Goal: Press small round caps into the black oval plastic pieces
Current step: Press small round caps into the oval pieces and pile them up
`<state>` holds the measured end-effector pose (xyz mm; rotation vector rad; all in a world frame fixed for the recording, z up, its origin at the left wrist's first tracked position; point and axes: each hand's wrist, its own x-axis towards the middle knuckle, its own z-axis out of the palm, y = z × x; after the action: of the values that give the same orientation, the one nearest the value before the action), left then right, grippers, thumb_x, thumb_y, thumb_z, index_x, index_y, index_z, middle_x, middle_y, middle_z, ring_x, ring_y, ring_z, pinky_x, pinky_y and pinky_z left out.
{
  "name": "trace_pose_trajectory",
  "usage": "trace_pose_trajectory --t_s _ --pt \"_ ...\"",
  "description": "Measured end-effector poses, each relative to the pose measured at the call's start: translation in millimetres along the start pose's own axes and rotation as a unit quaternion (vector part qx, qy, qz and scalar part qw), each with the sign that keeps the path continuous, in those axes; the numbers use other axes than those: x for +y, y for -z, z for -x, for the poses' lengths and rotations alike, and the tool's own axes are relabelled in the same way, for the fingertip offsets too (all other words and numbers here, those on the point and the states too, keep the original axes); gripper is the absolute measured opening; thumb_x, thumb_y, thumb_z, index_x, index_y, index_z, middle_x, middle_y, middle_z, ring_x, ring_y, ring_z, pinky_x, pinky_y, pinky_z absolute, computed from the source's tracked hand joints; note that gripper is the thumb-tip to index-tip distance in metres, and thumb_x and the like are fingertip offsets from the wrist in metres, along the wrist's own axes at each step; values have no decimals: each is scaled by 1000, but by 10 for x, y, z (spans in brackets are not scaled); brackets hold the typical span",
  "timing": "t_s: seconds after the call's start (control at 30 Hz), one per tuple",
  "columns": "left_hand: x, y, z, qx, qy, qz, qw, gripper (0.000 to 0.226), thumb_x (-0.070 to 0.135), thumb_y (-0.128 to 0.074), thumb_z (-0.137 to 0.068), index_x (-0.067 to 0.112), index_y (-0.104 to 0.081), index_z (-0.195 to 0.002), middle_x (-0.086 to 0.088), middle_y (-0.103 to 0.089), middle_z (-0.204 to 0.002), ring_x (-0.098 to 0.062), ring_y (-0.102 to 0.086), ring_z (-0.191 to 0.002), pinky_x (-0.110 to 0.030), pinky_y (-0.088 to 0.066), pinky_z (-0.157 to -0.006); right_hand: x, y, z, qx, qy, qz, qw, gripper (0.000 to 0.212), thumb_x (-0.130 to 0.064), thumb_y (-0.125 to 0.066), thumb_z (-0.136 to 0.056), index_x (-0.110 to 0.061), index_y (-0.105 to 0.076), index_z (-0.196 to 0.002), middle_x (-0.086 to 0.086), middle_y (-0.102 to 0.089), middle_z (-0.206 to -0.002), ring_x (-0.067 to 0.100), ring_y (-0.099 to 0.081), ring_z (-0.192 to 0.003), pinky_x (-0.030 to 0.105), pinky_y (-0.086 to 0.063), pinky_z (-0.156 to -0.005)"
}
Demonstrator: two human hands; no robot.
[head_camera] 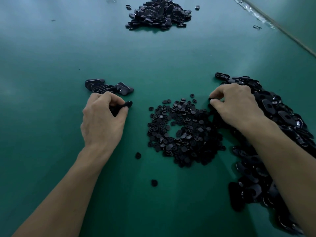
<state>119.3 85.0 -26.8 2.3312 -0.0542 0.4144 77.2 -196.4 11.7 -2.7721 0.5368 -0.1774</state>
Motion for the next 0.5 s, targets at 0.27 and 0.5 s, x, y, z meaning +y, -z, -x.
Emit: trace_pose_trajectory --t_s 0.27,0.5 --pt "-33 -22 -21 8 28 -14 999 22 22 -68 -91 30 -61 -111 9 -43 -107 -9 -48 -90 -33 -40 -68 41 25 -63 -2 -17 -107 994 22 -12 -72 -89 -22 -71 -109 -11 -62 -79 -1 -56 -74 -2 -32 -58" --pt "50 -32 13 39 -34 57 997 17 29 -70 -88 28 -64 -103 8 -49 -97 -3 -47 -79 -24 -41 -71 -164 92 69 50 32 -166 984 8 -24 -67 -96 -17 -71 -95 -11 -62 -76 1 -61 -68 3 -37 -59"
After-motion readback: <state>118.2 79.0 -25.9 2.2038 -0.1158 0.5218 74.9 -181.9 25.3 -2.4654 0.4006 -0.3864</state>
